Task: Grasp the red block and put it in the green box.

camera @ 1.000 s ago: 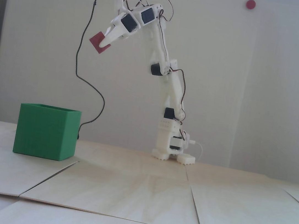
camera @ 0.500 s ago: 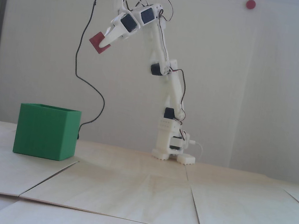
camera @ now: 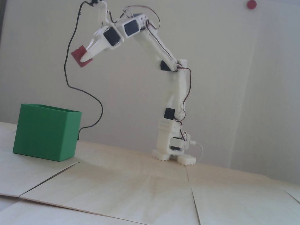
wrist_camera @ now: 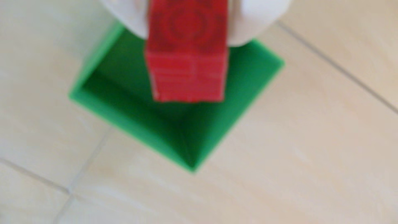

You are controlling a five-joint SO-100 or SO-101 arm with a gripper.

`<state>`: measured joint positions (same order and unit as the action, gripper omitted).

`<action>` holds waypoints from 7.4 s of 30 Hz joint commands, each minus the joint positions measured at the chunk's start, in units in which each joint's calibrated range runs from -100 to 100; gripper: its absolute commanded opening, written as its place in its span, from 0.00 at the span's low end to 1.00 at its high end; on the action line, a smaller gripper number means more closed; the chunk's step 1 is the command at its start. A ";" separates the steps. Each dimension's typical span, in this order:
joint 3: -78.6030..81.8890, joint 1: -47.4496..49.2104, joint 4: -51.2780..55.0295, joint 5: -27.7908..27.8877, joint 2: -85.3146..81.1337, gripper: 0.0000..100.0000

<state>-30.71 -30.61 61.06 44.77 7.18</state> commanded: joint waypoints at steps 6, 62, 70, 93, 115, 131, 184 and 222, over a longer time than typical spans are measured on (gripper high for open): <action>27.78 -4.09 -29.53 4.00 -12.59 0.03; 105.51 32.50 -6.85 2.44 -89.34 0.02; 106.31 34.83 -6.93 0.00 -106.87 0.02; 127.34 38.77 16.84 0.05 -105.13 0.03; 127.34 38.93 16.76 0.05 -105.44 0.03; 127.34 38.93 16.76 0.05 -105.44 0.03; 127.34 38.93 16.76 0.05 -105.52 0.03; 127.34 38.93 16.76 0.05 -105.52 0.03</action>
<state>96.69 7.76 75.21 45.24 -97.92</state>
